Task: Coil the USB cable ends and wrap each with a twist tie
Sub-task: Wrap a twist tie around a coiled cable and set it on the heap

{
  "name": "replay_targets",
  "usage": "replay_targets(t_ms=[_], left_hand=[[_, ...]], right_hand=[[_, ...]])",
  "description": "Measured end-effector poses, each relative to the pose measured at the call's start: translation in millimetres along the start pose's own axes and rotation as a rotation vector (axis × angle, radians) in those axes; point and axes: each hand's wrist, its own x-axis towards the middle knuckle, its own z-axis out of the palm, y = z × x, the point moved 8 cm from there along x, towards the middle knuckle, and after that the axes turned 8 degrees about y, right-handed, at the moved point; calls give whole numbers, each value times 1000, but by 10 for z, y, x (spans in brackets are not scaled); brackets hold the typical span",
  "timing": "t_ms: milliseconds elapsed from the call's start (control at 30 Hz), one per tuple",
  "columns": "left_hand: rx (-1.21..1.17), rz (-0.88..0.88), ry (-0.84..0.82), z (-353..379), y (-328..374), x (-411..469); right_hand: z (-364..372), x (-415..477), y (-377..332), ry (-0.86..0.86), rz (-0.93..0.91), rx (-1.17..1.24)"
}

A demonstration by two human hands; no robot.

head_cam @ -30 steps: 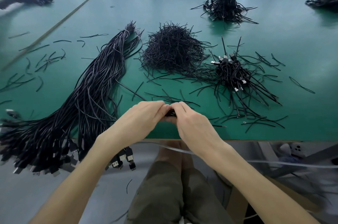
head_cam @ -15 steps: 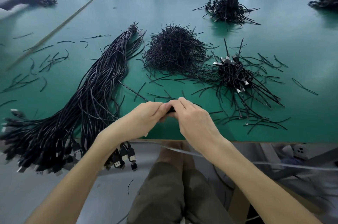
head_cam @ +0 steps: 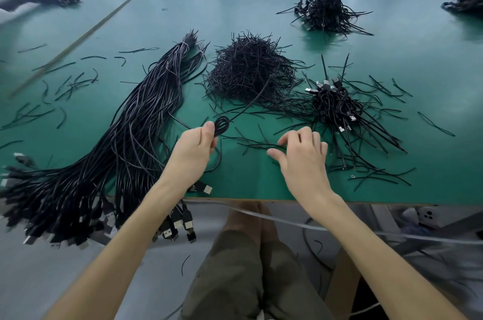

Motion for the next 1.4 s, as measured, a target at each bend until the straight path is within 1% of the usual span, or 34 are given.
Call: replay_targets(t_ms=[100, 233, 433, 500, 600, 667, 767, 867, 967, 1067, 1133, 1200, 1267, 1333, 1400], left_hand=[[-23, -17, -40, 95, 15, -44], [-49, -27, -46, 126, 44, -64], [-67, -48, -47, 148, 34, -76], [-83, -72, -58, 168, 6, -85], [-102, -88, -70, 208, -2, -83], [-96, -3, -82, 261, 94, -110], [16, 206, -82, 346, 262, -198], [39, 235, -76, 365, 268, -195], [0, 234, -81, 354, 269, -176], [-147, 186, -146, 371, 261, -195], [-298, 75, -239, 393, 236, -203], [-409, -44, -377, 427, 224, -249], [-444, -104, -496, 432, 231, -316], [-444, -106, -598, 428, 262, -378], [-423, -92, -660, 426, 300, -420]], right_hand=[[28, 34, 4, -23, 10, 36], [10, 92, 2, -36, 31, 100], [-88, 99, 46, 46, 56, 215], [-127, 102, 55, 67, 112, 368], [-142, 78, -13, 33, 242, 741], [-103, 26, -145, -37, 297, 911], [0, -82, -341, -159, 357, 1039], [39, -148, -415, -196, 407, 1125], [56, -184, -423, -219, 413, 1162], [75, -210, -411, -259, 415, 1199], [59, -215, -423, -296, 387, 1252], [22, -205, -437, -332, 357, 1307], [-30, -178, -450, -367, 311, 1331], [-116, -138, -500, -403, 201, 1336], [-197, -128, -578, -454, 91, 1351]])
